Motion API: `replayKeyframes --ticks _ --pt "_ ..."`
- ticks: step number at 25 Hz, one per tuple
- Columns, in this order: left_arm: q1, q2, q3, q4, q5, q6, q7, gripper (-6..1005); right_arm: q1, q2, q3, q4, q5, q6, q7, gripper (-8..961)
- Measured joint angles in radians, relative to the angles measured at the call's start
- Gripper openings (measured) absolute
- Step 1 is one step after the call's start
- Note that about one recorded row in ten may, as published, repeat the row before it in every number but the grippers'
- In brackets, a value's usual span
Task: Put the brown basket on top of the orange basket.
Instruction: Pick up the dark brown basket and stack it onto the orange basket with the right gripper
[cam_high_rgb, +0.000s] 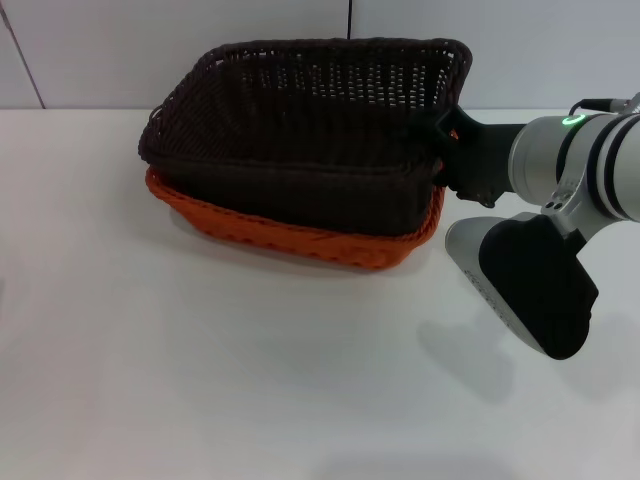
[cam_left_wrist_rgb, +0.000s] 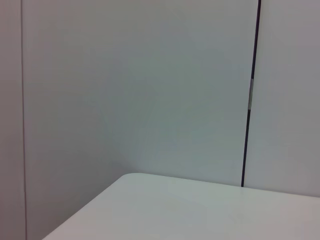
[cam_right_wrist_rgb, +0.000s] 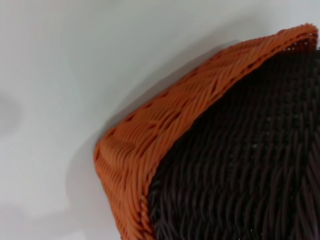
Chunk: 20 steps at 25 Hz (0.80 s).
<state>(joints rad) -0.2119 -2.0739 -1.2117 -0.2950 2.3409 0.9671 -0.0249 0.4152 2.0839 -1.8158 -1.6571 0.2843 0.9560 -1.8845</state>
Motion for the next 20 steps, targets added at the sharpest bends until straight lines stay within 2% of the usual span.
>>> replayKeyframes --ticks 4,8,12,20 --pt "-0.003 0.002 0.0 -0.001 0.0 -0.001 0.0 770 -0.015 0.001 -0.002 -0.038 -0.009 0.003 0.016 636" --pt "-0.014 0.003 0.0 0.005 0.0 -0.002 -0.001 770 -0.033 0.003 0.0 -0.096 -0.009 0.016 0.022 636" --pt "-0.018 0.004 0.0 0.008 0.0 -0.002 -0.001 770 -0.066 0.005 -0.011 -0.161 -0.009 0.09 0.028 637" --pt "-0.02 0.006 0.0 0.013 0.001 -0.002 -0.001 770 -0.081 0.007 -0.015 -0.122 -0.02 0.019 0.03 637"
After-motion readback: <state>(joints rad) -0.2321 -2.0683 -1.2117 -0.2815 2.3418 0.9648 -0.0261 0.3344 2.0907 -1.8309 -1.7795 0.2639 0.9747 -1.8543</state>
